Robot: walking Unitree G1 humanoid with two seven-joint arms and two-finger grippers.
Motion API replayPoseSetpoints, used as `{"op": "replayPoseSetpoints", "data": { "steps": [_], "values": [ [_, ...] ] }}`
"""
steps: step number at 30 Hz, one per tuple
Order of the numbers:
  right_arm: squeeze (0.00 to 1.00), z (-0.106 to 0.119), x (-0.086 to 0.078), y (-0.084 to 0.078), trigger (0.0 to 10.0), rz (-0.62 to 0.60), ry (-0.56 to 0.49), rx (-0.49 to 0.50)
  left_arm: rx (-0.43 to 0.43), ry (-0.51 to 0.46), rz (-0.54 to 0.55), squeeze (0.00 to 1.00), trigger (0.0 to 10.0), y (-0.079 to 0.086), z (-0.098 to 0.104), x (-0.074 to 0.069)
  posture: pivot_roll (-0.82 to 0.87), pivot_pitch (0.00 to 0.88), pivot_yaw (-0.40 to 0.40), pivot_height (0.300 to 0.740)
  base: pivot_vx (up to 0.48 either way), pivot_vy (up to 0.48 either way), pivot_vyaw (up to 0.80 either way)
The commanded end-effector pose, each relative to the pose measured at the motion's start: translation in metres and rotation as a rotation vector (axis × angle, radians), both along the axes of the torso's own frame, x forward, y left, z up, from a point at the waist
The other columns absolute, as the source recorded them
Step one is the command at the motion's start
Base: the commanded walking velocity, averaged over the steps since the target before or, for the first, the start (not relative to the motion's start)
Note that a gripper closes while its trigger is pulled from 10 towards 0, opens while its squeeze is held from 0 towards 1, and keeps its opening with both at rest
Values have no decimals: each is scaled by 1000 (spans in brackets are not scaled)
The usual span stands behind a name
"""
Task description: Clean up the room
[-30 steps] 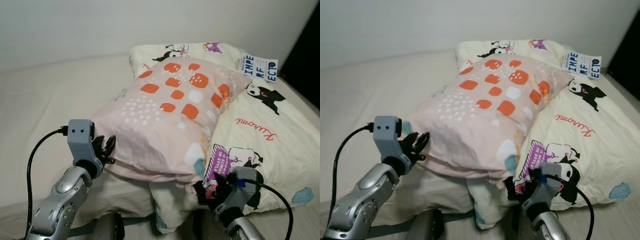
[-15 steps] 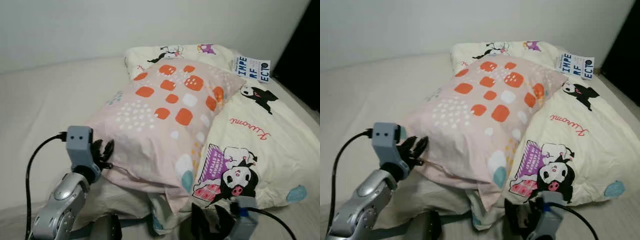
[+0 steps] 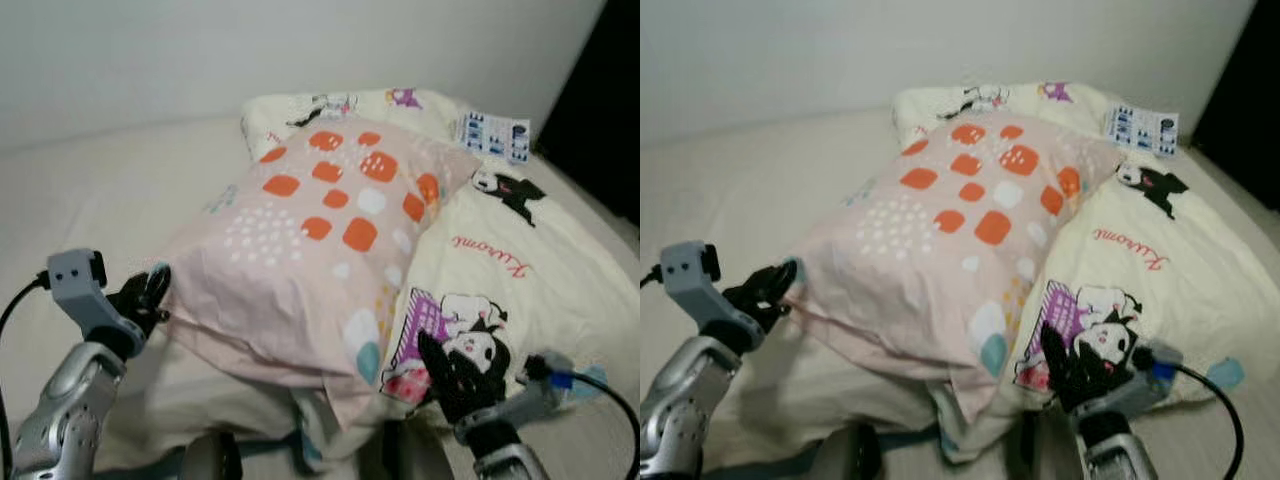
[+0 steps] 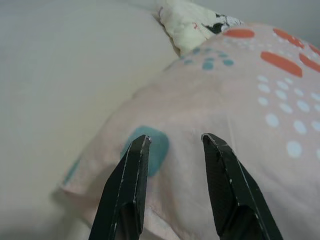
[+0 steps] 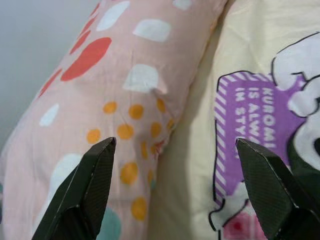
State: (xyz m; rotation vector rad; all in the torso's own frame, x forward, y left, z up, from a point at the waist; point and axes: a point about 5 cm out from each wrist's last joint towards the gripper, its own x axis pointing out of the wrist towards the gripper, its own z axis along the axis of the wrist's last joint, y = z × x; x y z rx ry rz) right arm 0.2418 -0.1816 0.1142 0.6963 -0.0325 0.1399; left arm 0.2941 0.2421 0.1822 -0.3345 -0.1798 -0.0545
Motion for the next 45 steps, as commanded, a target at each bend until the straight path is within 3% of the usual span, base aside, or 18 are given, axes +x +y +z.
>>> {"op": "replayPoseSetpoints", "data": {
  "steps": [1,11,15,16,17,23,31,33,34,35,36,41,42,43,44,45],
  "values": [
    [1000,-6,12,3,10000,75,23,16,9,0,26,0,10000,4,-1,-1,-24,248,45,582,0,0,0],
    [1000,-5,31,16,10000,292,7,4,15,-28,45,0,10000,10,3,-1,-14,250,41,582,0,0,0],
    [1000,-4,33,18,10000,317,8,1,14,-31,46,0,10000,11,4,0,-14,251,40,582,0,0,0],
    [757,-4,35,19,10000,334,8,-9,15,-33,48,0,10000,12,4,0,-12,252,39,582,0,0,0],
    [0,-4,38,19,10000,338,8,-16,16,-35,51,0,10000,12,5,0,-11,252,40,582,0,0,0],
    [0,-9,56,18,10000,346,29,-40,18,-38,58,0,10000,14,5,1,-9,256,43,582,0,0,0],
    [0,-11,67,22,10000,407,64,-67,25,-40,63,0,10000,16,6,2,-5,259,43,582,0,0,0],
    [0,-12,67,25,6471,451,81,-88,27,-40,65,0,10000,16,6,2,-5,259,43,582,0,0,0],
    [0,-12,67,25,6471,451,81,-88,27,-40,65,0,10000,16,6,2,-5,259,43,582,0,0,0],
    [0,-12,67,27,5686,482,83,-92,27,-41,66,0,10000,17,6,3,-6,259,41,582,0,0,0],
    [0,-12,66,30,4157,514,87,-98,27,-42,67,0,10000,17,6,3,-5,257,39,582,0,0,0],
    [0,-12,65,32,3490,537,91,-101,29,-43,67,0,10000,16,6,3,-6,256,38,582,0,0,0],
    [0,-13,65,34,1725,553,94,-103,30,-44,68,0,10000,16,7,3,-6,253,37,582,0,0,0],
    [0,-13,65,34,1725,553,94,-103,30,-44,68,0,10000,16,7,3,-6,253,37,582,0,0,0],
    [0,-14,65,35,0,560,98,-104,31,-46,68,0,10000,16,7,3,-7,251,37,582,0,0,0],
    [0,-14,65,35,0,560,98,-104,31,-46,68,0,10000,16,7,3,-7,251,37,582,0,0,0]
  ]
}}
